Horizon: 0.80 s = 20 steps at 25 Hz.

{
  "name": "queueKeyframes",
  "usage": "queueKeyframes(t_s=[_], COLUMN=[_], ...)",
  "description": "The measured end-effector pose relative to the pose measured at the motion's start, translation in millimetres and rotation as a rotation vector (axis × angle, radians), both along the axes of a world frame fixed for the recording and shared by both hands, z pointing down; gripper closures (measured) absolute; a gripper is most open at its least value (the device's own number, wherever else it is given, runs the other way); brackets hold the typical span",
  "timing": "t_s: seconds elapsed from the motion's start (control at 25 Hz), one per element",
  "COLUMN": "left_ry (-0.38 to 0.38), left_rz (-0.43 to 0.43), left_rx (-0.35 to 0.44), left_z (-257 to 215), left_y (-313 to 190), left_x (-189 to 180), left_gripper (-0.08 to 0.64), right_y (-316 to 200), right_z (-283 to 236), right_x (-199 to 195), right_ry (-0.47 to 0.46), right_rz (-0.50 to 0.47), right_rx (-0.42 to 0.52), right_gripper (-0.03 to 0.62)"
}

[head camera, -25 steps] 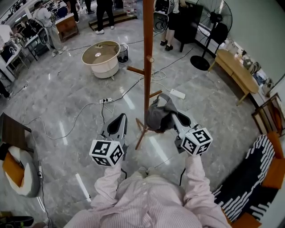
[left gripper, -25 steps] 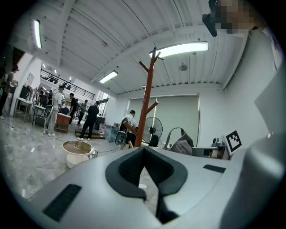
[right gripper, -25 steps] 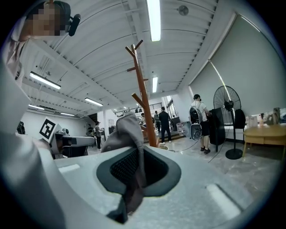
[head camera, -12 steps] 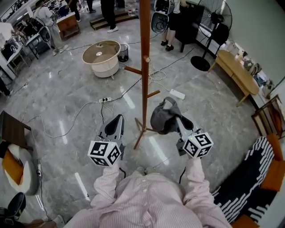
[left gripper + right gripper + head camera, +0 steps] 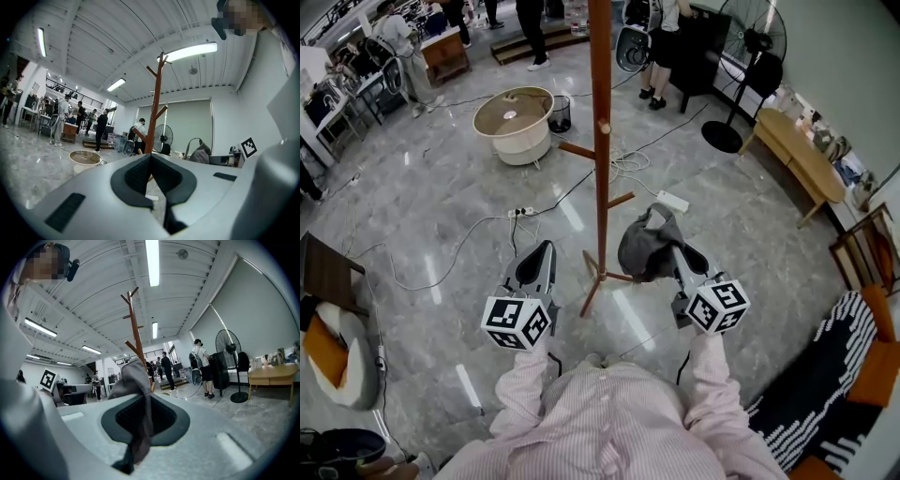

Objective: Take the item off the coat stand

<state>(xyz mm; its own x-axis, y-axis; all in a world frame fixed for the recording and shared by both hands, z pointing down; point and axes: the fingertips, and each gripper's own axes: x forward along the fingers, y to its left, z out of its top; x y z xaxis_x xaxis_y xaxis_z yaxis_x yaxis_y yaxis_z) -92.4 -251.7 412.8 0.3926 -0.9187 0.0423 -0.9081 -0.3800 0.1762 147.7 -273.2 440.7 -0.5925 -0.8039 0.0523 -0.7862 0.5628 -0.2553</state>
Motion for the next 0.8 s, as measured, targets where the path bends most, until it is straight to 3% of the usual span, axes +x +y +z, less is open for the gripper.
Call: queueKeyframes(t_s=[0.8], left_ry=[-0.019], left_rz=[0.005], left_rx=[0.001], left_z=[-0.3], left_y=[-5.6], left_x=[2.4], left_gripper=[0.558], right_y=[-6.5], right_z=[-8.9], right_x=[1.6], right_ry=[-0.003], right_rz=[0.012], right_rx=[0.022], right_gripper=[0.568])
